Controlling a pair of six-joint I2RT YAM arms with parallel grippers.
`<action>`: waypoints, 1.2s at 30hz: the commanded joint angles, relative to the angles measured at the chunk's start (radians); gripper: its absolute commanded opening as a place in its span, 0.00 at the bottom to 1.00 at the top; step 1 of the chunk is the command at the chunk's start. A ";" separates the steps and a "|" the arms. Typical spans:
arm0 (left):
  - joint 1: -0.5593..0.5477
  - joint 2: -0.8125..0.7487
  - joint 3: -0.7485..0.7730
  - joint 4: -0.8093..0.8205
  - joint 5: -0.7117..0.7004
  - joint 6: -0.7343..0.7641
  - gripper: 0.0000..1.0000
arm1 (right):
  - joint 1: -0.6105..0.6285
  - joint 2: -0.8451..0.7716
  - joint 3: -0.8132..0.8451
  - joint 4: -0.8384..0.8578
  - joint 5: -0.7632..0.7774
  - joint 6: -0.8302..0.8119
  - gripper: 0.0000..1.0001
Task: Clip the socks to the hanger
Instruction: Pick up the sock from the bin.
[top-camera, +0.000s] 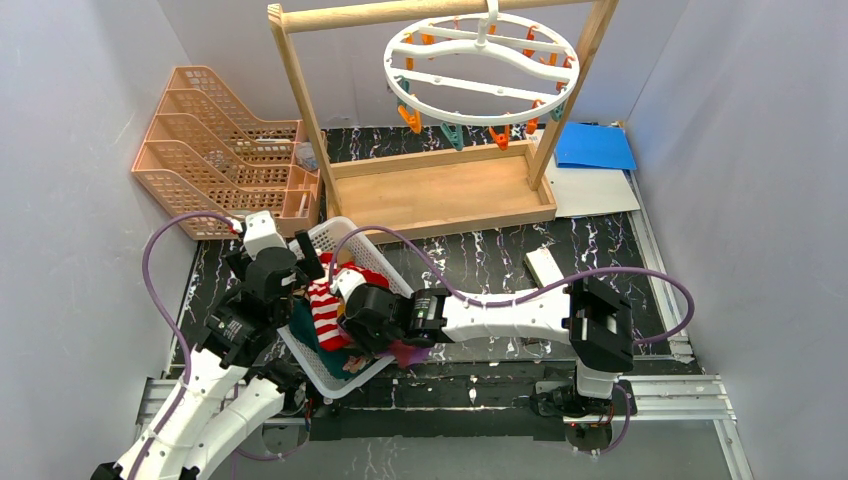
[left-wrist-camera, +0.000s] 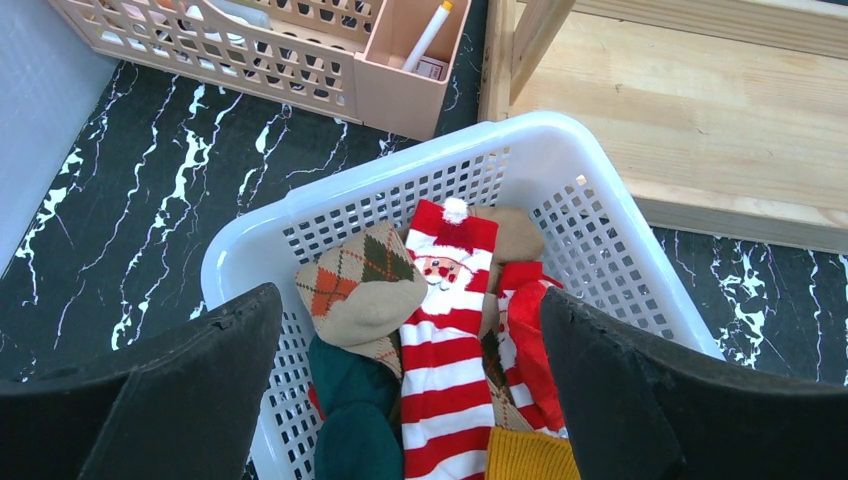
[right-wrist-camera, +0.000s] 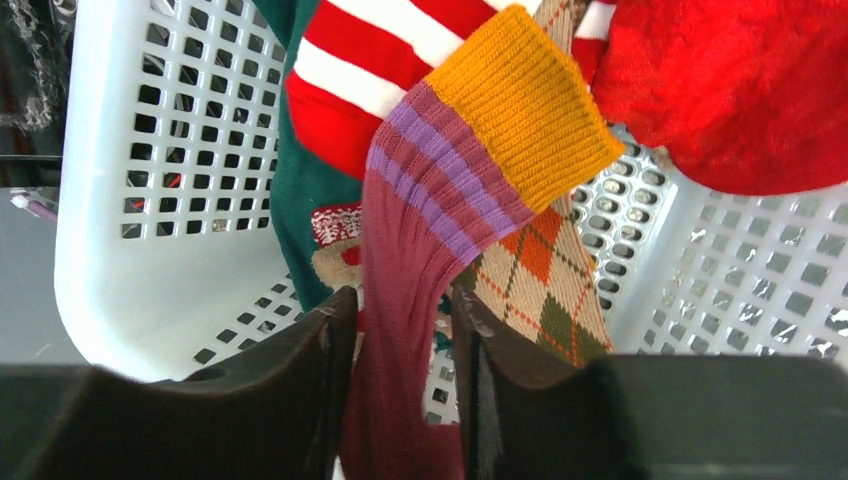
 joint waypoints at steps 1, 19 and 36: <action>-0.005 -0.007 0.023 -0.014 -0.039 -0.015 0.98 | -0.002 -0.005 0.060 -0.051 0.025 -0.017 0.39; -0.005 0.072 0.365 0.028 0.157 -0.310 0.90 | -0.003 -0.423 0.098 0.100 0.297 -0.262 0.01; -0.005 -0.019 0.141 0.348 0.762 -0.601 0.98 | -0.003 -0.698 -0.223 0.518 0.182 -0.314 0.01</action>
